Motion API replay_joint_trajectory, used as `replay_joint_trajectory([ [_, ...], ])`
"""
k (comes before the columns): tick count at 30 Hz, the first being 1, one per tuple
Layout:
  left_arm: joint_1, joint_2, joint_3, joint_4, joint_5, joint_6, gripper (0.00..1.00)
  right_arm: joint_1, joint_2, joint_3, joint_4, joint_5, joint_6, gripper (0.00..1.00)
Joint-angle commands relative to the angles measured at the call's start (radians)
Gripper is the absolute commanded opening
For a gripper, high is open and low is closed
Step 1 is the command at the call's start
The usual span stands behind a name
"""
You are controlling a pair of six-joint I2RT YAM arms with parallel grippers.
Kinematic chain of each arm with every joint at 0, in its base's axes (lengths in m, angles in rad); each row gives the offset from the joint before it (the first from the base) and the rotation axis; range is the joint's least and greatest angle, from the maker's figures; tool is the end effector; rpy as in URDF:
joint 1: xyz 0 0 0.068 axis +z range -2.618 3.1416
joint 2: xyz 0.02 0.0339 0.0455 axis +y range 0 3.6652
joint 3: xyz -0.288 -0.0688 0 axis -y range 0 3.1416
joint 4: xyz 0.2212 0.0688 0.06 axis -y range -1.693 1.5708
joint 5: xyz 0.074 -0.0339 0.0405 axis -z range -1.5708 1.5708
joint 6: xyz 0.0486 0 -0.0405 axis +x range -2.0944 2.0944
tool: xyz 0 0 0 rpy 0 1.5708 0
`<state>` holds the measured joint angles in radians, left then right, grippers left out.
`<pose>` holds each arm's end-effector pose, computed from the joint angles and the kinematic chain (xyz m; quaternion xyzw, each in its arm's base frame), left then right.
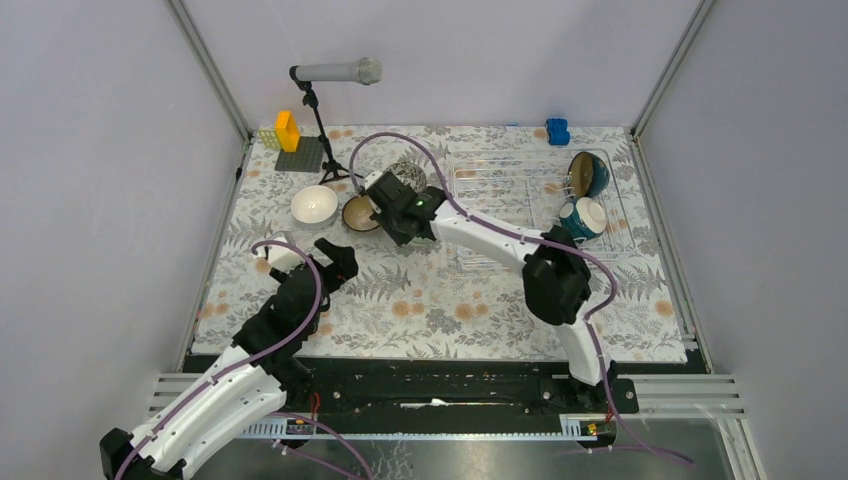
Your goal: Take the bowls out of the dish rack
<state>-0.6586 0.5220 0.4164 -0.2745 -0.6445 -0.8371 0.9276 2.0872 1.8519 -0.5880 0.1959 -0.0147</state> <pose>0.0981 -0.0390 0.2516 -0.2469 0.7664 -0.1695 0.5683 0.2919 0.3736 0.2815 -0.3887 0.8418 0.0784 0.3663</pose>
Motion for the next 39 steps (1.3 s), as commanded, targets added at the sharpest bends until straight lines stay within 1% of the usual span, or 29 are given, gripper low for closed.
replay_joint_trajectory([
  [1,0.004,0.015,-0.004,0.015,-0.027,-0.019,0.99,0.019,0.052,0.113,-0.029,0.151,0.0,0.0],
  [10,0.004,0.028,-0.01,0.02,-0.034,-0.025,0.99,0.034,0.173,0.191,-0.059,0.299,-0.052,0.0],
  [13,0.004,0.033,-0.011,0.014,-0.047,-0.029,0.99,0.034,0.194,0.204,-0.06,0.299,-0.065,0.08],
  [16,0.004,0.037,-0.016,0.003,-0.062,-0.05,0.99,0.033,0.204,0.213,-0.047,0.268,-0.067,0.17],
  [20,0.004,0.039,-0.016,-0.006,-0.08,-0.06,0.99,0.034,0.208,0.207,-0.007,0.235,-0.062,0.22],
  [23,0.004,0.04,-0.011,-0.017,-0.098,-0.065,0.99,0.034,0.21,0.205,0.009,0.228,-0.056,0.3],
  [25,0.004,0.041,-0.008,-0.023,-0.104,-0.067,0.99,0.034,0.202,0.196,0.023,0.226,-0.053,0.35],
  [30,0.004,0.041,-0.002,-0.024,-0.101,-0.057,0.99,0.034,0.148,0.145,0.067,0.216,-0.048,0.44],
  [36,0.004,0.045,0.003,-0.015,-0.085,-0.043,0.99,0.034,0.04,0.029,0.139,0.231,-0.046,0.46],
  [39,0.005,0.053,0.001,0.02,-0.043,0.0,0.99,0.033,-0.013,-0.016,0.157,0.251,-0.061,0.46],
])
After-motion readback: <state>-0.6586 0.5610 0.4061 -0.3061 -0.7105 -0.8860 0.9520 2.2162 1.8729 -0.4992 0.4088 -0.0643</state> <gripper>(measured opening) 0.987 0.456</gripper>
